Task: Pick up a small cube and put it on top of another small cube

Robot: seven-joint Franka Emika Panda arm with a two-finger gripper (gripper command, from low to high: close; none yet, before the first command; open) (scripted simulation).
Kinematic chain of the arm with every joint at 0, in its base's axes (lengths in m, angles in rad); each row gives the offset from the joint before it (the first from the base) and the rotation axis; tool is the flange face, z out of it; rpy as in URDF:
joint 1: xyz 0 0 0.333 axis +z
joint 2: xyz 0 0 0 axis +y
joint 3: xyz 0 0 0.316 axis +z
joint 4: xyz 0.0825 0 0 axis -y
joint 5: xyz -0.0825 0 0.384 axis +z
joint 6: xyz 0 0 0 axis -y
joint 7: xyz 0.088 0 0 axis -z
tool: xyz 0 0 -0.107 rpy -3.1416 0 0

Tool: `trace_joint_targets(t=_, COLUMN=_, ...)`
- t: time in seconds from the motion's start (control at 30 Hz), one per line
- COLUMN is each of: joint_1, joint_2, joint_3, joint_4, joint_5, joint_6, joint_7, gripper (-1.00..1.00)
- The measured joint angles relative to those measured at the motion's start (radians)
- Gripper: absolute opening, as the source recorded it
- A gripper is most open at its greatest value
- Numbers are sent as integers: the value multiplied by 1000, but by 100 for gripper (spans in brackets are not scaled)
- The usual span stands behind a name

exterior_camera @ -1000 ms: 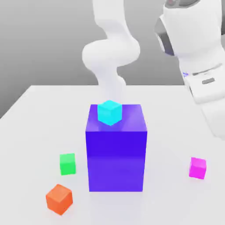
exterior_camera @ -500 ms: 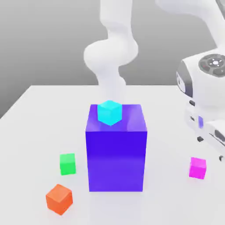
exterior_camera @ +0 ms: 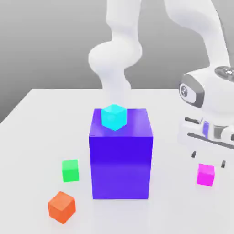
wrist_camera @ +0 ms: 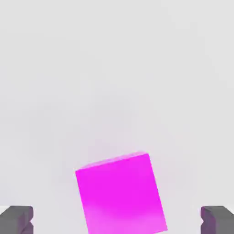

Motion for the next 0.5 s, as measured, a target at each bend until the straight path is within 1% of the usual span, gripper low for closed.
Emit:
trace_joint_targets(t=0.07, joint_1=20, joint_2=-4, joint_3=-15, joint_4=-12, joint_5=-76, joint_6=32, joint_7=0, gripper=0)
trace_joint_targets(t=0.1, joint_1=22, joint_2=12, joint_3=-13, joint_4=-11, joint_5=-82, joint_6=52, joint_7=-7, gripper=0)
trace_joint_targets(t=0.2, joint_1=4, joint_2=87, joint_3=18, joint_4=4, joint_5=-49, joint_6=118, joint_7=-43, gripper=0)
trace_joint_targets(t=0.3, joint_1=-48, joint_2=178, joint_3=80, joint_4=22, joint_5=0, joint_6=191, joint_7=-82, gripper=0)
trace_joint_targets(t=0.33, joint_1=-62, joint_2=200, joint_3=96, joint_4=26, joint_5=10, joint_6=207, joint_7=-90, gripper=-100)
trace_joint_targets(t=0.5, joint_1=-62, joint_2=200, joint_3=96, joint_4=26, joint_5=11, joint_6=205, joint_7=-92, gripper=-100)
